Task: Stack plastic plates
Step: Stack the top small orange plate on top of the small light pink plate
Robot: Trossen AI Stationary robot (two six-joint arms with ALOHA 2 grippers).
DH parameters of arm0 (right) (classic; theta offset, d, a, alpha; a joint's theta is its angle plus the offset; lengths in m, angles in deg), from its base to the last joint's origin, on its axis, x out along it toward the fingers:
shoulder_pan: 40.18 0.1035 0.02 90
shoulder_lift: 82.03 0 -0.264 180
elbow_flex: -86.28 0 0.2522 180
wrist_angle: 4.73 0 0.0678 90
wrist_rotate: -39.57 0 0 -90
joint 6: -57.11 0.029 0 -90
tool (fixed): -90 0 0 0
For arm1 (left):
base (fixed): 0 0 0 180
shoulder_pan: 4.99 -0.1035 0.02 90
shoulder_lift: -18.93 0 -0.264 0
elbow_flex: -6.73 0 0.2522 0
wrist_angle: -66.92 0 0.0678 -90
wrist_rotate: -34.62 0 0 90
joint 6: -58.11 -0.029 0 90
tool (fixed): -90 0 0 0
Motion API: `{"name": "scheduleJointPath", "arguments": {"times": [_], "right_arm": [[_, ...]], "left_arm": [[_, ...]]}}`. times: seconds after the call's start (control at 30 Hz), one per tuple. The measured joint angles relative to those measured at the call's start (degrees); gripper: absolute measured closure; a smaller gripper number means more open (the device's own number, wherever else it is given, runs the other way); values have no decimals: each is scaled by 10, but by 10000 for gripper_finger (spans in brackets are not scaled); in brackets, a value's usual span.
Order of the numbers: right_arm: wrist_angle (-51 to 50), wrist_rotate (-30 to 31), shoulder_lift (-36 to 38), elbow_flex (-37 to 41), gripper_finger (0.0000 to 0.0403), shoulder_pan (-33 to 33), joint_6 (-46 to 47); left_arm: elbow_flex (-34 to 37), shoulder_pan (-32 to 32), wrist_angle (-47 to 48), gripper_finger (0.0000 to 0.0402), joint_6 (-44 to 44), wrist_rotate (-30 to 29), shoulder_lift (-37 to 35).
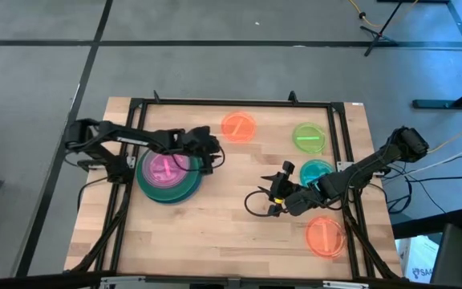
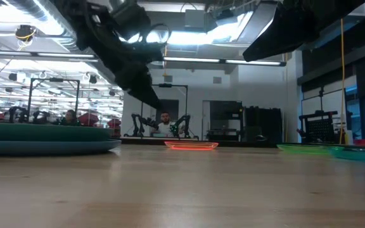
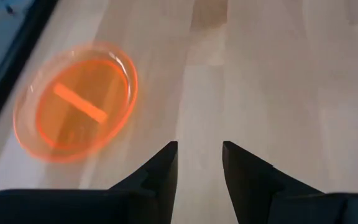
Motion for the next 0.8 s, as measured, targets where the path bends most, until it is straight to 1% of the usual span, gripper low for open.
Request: {"name": "scheduleJointPath", "arguments": {"times": [0.1, 0.17, 0.23, 0.33, 0.4, 0.5, 0.6, 0.7, 0.8], "right_arm": [[0, 0, 0, 0, 254, 0, 0], [0, 0, 0, 0, 254, 0, 0], [-1, 0, 0, 0, 254, 0, 0], [-2, 1, 0, 0, 254, 0, 0], [-2, 1, 0, 0, 254, 0, 0], [-3, 1, 0, 0, 254, 0, 0], [-3, 6, 0, 0, 254, -1, -1], [-2, 9, -6, 0, 254, -7, -1], [-2, 10, -22, 0, 254, -13, -1]], "left_arm": [[0, -11, -56, 282, -36, 0, 32], [-1, -25, -91, 282, -38, 7, 54], [-13, -42, -99, 282, -38, 21, 78], [-42, -71, -87, 282, -49, 45, 116], [-62, -89, -70, 282, -64, 51, 139], [-101, -116, -23, 282, -95, 63, 169], [-137, -137, 18, 283, -128, 63, 192], [-155, -151, 38, 283, -170, 63, 204], [-157, -161, 41, 283, -216, 64, 212]]}}
